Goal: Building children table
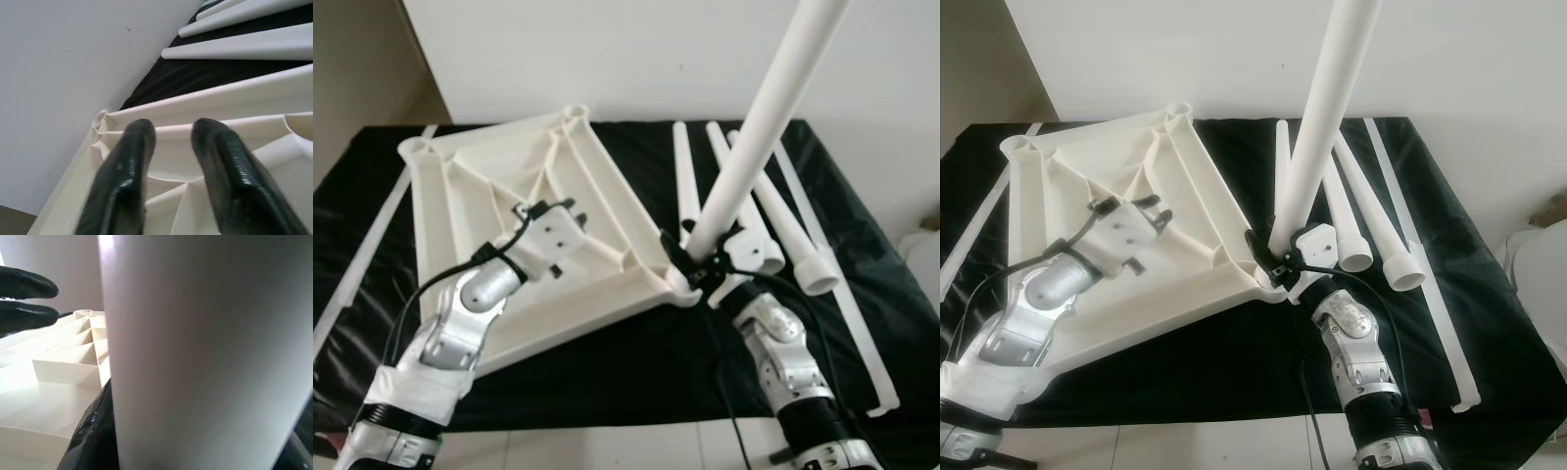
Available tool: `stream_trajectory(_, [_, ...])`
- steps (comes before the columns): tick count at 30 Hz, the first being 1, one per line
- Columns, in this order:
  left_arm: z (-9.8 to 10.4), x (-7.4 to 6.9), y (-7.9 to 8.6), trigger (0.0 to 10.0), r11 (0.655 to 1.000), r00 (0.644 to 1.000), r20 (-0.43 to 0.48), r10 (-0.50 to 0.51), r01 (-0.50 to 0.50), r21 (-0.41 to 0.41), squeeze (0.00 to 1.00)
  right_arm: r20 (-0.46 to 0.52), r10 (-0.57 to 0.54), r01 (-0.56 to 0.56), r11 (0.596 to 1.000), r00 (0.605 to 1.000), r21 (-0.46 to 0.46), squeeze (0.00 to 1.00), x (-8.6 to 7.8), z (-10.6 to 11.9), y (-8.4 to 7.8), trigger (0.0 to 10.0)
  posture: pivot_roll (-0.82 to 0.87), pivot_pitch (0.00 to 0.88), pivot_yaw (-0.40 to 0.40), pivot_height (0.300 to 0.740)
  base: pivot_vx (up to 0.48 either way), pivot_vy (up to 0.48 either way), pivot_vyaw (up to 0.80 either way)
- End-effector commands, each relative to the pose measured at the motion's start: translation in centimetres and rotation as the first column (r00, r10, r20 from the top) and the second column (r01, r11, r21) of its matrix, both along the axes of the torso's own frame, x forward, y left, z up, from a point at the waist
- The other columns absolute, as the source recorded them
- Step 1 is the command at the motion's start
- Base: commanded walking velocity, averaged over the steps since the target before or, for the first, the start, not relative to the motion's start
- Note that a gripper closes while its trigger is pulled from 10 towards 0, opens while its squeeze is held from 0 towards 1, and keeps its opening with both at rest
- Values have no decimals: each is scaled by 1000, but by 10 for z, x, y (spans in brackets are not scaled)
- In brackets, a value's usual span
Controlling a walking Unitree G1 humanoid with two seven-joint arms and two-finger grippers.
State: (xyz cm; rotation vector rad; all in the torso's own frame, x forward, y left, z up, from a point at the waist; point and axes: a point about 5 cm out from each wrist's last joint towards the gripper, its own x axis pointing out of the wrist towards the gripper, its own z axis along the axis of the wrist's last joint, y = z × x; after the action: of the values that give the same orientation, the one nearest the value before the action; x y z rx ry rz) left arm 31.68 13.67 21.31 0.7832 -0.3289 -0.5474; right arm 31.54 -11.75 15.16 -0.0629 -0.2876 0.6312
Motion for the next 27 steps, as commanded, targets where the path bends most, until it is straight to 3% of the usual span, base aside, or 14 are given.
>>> stream_trajectory(1, [-2, -1, 2, 10000, 1000, 1000, -12, 5, -5, -6, 1000, -210, 3, -15, 998, 978, -57, 0, -9, -46, 1, 10000, -36, 142, 41, 740, 0, 0, 0])
stream_trajectory(18, [-1, -1, 0, 10000, 1000, 1000, -3, 9, -9, 11, 1000, -205, 6, -18, 998, 979, -59, 0, -8, -45, 2, 10000, -38, 130, 38, 740, 0, 0, 0])
stream_trajectory(19, [-1, -1, 0, 10000, 1000, 1000, -2, 7, -7, 14, 831, -206, 7, -20, 998, 979, -59, 0, -8, -45, 2, 10000, -38, 129, 37, 740, 0, 0, 0])
stream_trajectory(20, [-1, -1, 0, 10000, 1000, 1000, -2, 7, -7, 14, 831, -206, 7, -20, 998, 979, -59, 0, -8, -45, 2, 10000, -38, 129, 37, 740, 0, 0, 0])
stream_trajectory(21, [-2, -1, 0, 10000, 1000, 1000, -3, 6, -6, 15, 0, -206, 8, -21, 998, 978, -59, 0, -8, -45, 2, 10000, -37, 129, 34, 740, 0, 0, 0])
stream_trajectory(25, [-2, -2, -1, 10000, 1000, 1000, -3, -7, 7, -1, 0, -208, 10, -23, 998, 978, -59, 0, -8, -45, 3, 10000, -37, 127, 33, 740, 0, 0, 0])
stream_trajectory(26, [-1, -3, -1, 1922, 1000, 1000, 1, -11, 11, -8, 0, -208, 11, -24, 998, 978, -59, 0, -8, -45, 3, 10000, -38, 125, 34, 740, 0, 0, 0])
stream_trajectory(27, [-1, -3, -1, 1922, 1000, 1000, 1, -11, 11, -8, 0, -208, 11, -24, 998, 978, -59, 0, -8, -45, 3, 10000, -38, 125, 34, 740, 0, 0, 0])
